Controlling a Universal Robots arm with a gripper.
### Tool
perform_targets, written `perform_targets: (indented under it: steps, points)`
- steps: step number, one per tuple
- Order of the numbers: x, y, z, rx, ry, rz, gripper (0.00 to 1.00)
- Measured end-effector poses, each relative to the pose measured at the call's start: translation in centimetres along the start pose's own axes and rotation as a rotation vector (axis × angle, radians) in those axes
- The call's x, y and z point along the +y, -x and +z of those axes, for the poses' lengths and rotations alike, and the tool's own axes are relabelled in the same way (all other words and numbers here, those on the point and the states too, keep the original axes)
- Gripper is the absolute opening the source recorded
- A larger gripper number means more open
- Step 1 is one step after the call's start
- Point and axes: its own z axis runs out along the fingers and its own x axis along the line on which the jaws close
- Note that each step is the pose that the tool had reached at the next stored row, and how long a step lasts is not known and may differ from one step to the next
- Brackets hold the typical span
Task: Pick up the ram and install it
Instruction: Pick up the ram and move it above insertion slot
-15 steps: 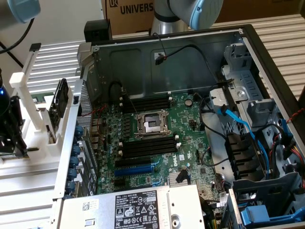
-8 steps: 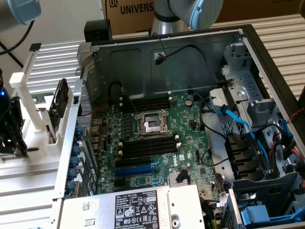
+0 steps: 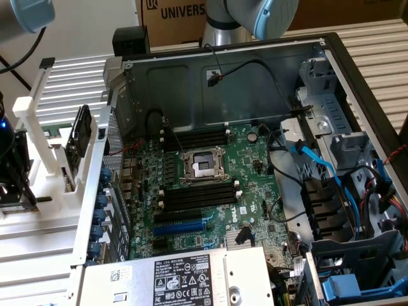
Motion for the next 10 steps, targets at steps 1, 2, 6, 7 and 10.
perform_targets:
  steps: [1,2,6,7,10]
  points:
    - [0.0,0.0,0.0,0.0,0.0,0.0,0.13]
    - [0.0,0.0,0.0,0.0,0.0,0.0,0.13]
    - [0.0,0.0,0.0,-0.0002,-0.0002,0.0,0.13]
    - [0.0,0.0,-0.01,-0.0005,-0.0004,0.0,0.13]
    - [0.0,0.01,-0.25,-0.0004,-0.0001,0.0,0.13]
